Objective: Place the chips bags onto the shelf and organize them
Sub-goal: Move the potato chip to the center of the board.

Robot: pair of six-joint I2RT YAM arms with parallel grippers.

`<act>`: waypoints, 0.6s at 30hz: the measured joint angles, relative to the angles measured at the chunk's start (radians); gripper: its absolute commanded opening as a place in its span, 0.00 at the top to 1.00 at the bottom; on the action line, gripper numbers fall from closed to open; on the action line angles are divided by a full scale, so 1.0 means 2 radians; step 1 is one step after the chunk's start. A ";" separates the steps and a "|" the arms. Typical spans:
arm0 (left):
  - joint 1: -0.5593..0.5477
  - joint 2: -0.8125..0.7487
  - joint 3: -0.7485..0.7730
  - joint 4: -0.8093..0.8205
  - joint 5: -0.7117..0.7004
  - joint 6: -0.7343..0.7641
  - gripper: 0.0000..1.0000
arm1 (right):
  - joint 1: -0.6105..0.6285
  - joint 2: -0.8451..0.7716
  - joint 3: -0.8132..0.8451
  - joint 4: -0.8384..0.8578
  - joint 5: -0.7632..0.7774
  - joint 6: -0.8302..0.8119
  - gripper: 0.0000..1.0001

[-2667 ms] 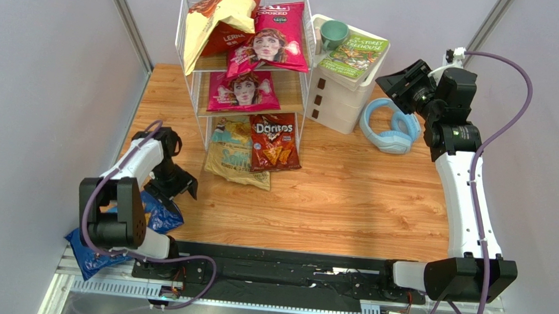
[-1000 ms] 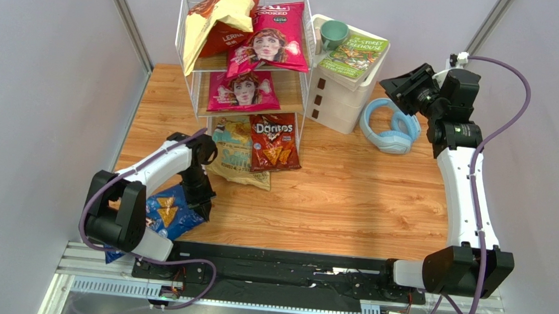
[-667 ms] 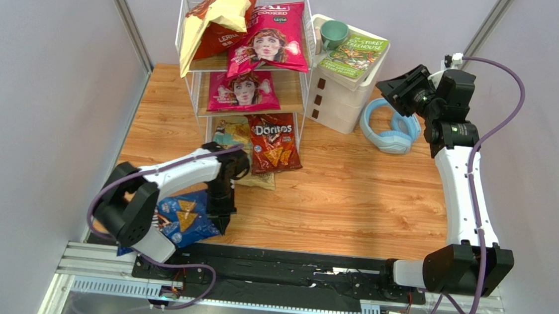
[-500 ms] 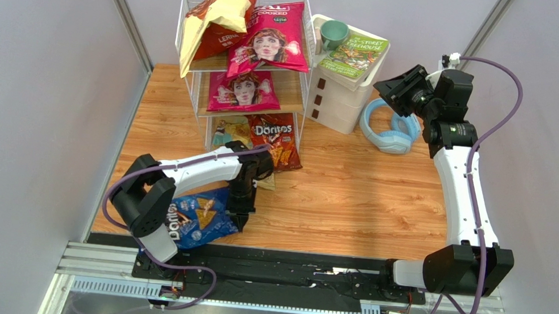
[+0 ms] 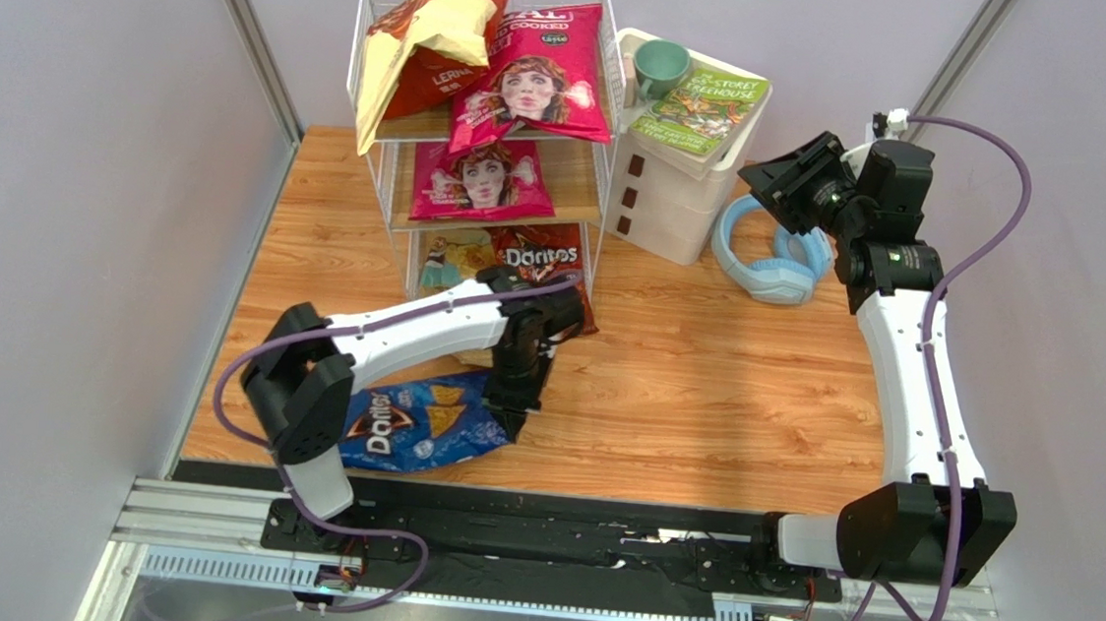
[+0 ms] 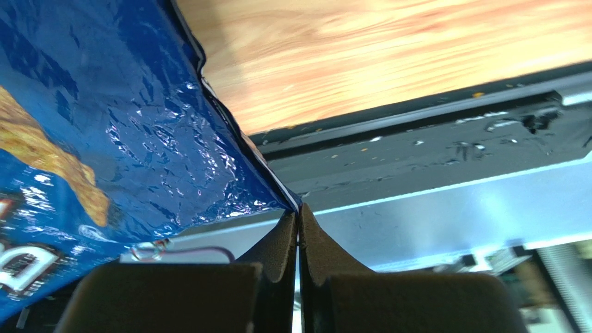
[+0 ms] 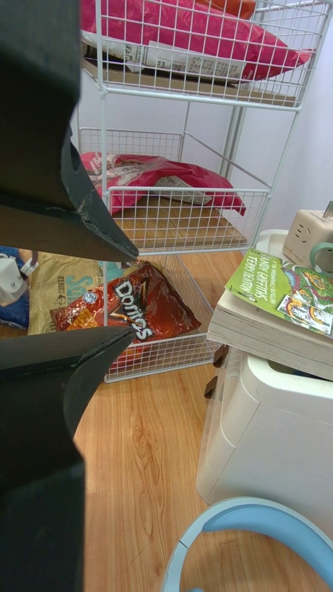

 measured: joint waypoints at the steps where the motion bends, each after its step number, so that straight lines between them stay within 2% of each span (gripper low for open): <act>1: -0.010 0.016 0.023 -0.002 -0.002 0.009 1.00 | 0.000 0.000 0.000 -0.001 0.001 0.000 0.55; 7: -0.042 0.075 0.106 -0.003 -0.012 0.055 1.00 | 0.000 0.000 0.000 -0.006 0.004 0.000 0.55; 18: -0.069 0.144 0.200 -0.016 -0.002 0.136 1.00 | -0.009 -0.001 0.000 -0.022 0.005 -0.004 0.55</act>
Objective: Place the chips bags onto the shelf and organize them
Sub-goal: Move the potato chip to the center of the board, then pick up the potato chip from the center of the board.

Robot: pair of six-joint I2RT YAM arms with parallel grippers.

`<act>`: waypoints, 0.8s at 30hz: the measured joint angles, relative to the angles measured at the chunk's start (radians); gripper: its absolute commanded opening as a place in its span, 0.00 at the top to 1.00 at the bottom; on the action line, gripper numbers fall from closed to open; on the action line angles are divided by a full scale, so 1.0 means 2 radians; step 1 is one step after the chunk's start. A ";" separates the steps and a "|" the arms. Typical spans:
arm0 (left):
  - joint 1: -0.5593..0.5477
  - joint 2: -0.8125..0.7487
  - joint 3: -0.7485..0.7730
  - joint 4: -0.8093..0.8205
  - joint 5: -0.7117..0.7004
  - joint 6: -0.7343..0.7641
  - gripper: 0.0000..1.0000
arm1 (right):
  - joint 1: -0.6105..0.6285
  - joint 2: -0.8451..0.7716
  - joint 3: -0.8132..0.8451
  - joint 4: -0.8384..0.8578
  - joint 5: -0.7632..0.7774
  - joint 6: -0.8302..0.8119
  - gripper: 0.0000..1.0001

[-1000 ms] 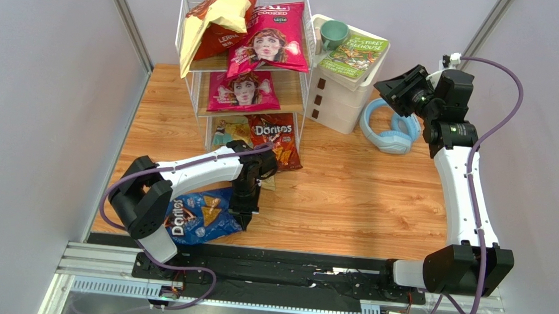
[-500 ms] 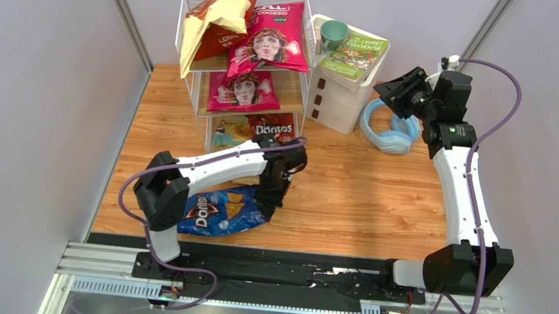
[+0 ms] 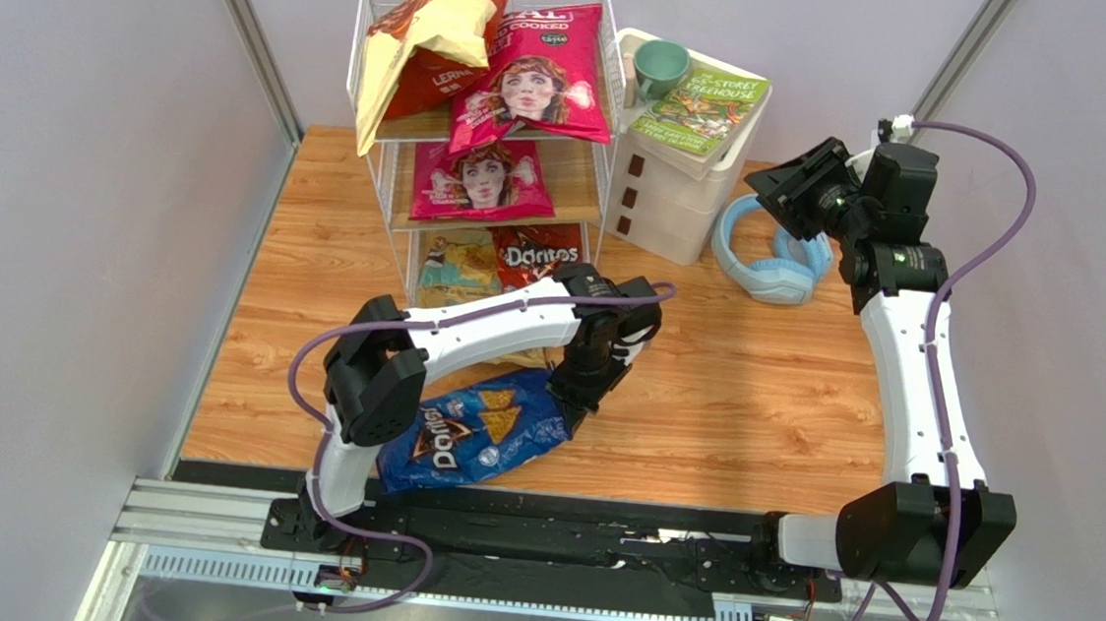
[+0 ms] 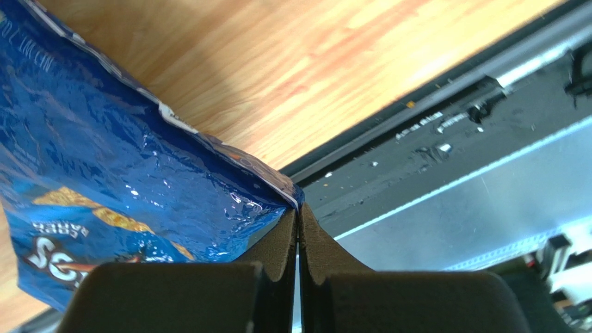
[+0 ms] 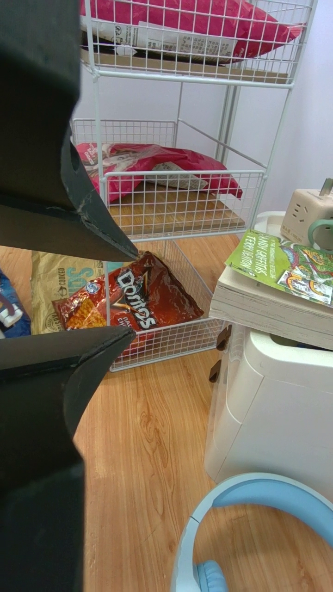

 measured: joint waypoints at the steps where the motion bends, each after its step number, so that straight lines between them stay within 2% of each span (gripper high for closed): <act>1: -0.003 0.002 0.003 0.000 0.005 0.006 1.00 | -0.001 0.000 0.000 0.000 0.000 0.000 0.55; 3: -0.008 0.002 0.003 -0.002 0.013 0.016 0.90 | -0.002 0.000 0.000 -0.001 0.000 0.000 0.55; 4: -0.009 0.002 0.003 -0.004 0.014 0.019 0.82 | -0.002 0.000 0.000 -0.001 0.000 0.000 0.55; 6: -0.010 -0.001 0.002 -0.007 0.010 0.023 0.60 | -0.002 0.000 0.000 -0.001 0.000 0.000 0.55; 7: -0.010 -0.005 0.000 -0.010 0.004 0.020 0.42 | -0.002 0.000 0.000 -0.001 0.000 0.000 0.55; 11: -0.001 -0.051 -0.025 -0.019 -0.023 0.007 0.37 | -0.002 0.001 0.000 -0.001 -0.002 0.002 0.56; 12: 0.005 -0.074 -0.039 -0.020 -0.028 0.000 0.31 | -0.002 0.002 0.000 -0.001 -0.004 0.003 0.56; 14: 0.024 -0.120 -0.069 -0.021 -0.036 -0.014 0.31 | -0.002 0.005 0.000 0.000 -0.008 0.004 0.55; 16: 0.059 -0.172 -0.110 -0.018 -0.037 -0.036 0.31 | -0.002 0.011 0.002 -0.001 -0.015 0.004 0.52; 19: 0.140 -0.256 -0.195 -0.017 -0.035 -0.074 0.30 | 0.001 0.031 0.022 -0.010 -0.019 0.002 0.52; 20: 0.161 -0.275 -0.220 -0.016 -0.035 -0.085 0.13 | 0.002 0.035 0.029 -0.013 -0.021 0.000 0.51; 24: 0.196 -0.320 -0.306 -0.028 -0.034 -0.123 0.08 | 0.006 0.050 0.053 -0.021 -0.029 -0.004 0.52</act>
